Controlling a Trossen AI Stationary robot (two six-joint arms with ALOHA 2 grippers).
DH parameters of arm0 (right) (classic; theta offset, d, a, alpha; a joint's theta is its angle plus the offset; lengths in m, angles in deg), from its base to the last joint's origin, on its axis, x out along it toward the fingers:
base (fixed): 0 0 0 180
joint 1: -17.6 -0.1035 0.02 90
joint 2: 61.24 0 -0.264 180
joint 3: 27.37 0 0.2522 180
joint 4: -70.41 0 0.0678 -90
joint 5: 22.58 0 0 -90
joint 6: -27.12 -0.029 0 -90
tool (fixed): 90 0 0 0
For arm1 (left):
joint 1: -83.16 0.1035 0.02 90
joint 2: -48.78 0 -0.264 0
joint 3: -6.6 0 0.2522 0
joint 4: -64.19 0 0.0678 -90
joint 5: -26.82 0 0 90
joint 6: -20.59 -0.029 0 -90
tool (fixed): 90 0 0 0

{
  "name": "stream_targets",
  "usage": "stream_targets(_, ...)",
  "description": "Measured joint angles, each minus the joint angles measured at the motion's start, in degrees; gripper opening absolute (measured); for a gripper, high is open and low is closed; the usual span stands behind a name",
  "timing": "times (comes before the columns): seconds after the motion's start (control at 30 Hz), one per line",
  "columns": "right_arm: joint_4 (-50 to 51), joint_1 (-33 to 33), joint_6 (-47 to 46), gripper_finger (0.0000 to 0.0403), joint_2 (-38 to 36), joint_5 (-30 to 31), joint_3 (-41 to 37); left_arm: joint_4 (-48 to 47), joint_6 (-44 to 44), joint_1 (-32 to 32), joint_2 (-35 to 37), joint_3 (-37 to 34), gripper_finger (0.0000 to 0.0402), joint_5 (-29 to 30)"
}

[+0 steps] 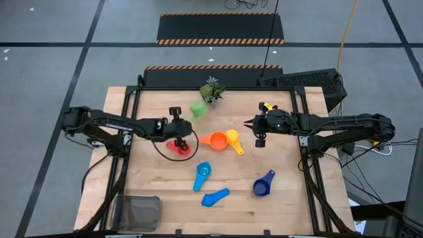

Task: Nest measuring cups in basket
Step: Stack the green measuring cup on top of the orange measuring cup

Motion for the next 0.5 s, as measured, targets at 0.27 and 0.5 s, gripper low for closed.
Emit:
stream_targets(0.27, 0.4, 0.0, 0.2, 0.0035, 0.0, 3.3, 0.0, 2.6, 12.6, -2.0, 11.5, 0.4, 0.0005, -10.7)
stream_targets(0.5, 0.4, 0.0, 0.5, 0.0035, -0.1, 3.3, 0.0, 9.6, 18.1, -4.6, 13.9, 0.0, 0.0005, -23.1)
